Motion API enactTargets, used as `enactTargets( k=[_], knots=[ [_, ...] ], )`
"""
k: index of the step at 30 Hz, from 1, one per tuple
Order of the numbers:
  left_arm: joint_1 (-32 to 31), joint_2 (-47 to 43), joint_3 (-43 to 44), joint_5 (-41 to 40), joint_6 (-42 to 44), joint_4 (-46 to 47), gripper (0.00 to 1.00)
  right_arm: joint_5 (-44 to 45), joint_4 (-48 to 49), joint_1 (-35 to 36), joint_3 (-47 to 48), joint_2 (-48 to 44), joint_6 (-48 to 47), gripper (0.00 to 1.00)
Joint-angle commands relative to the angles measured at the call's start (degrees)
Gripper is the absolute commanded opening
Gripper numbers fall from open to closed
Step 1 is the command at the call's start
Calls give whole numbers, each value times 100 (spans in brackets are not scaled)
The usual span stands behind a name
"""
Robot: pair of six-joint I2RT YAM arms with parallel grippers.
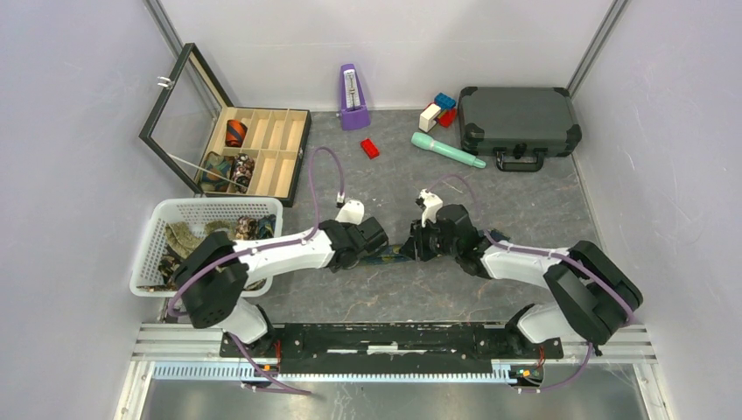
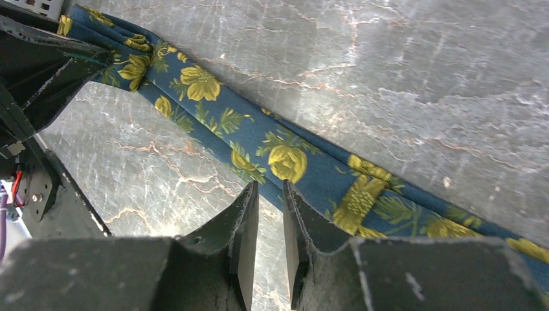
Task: Roll the ties
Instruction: Roll the tie at the center of the board.
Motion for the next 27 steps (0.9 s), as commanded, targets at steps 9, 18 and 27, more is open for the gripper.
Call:
enactTargets(
  k=[9, 18, 27],
  knots=[
    [-354, 1301, 966, -886, -613, -1045, 2, 307, -176, -218, -321, -744, -265, 26],
    [-512, 2119, 1673, -839, -633, -1281, 2, 485, -365, -242, -497, -1194, -232, 27],
    [-528, 2905, 2213, -502, -437, -1263, 2, 509, -564, -244, -634, -1524, -239, 28]
  ],
)
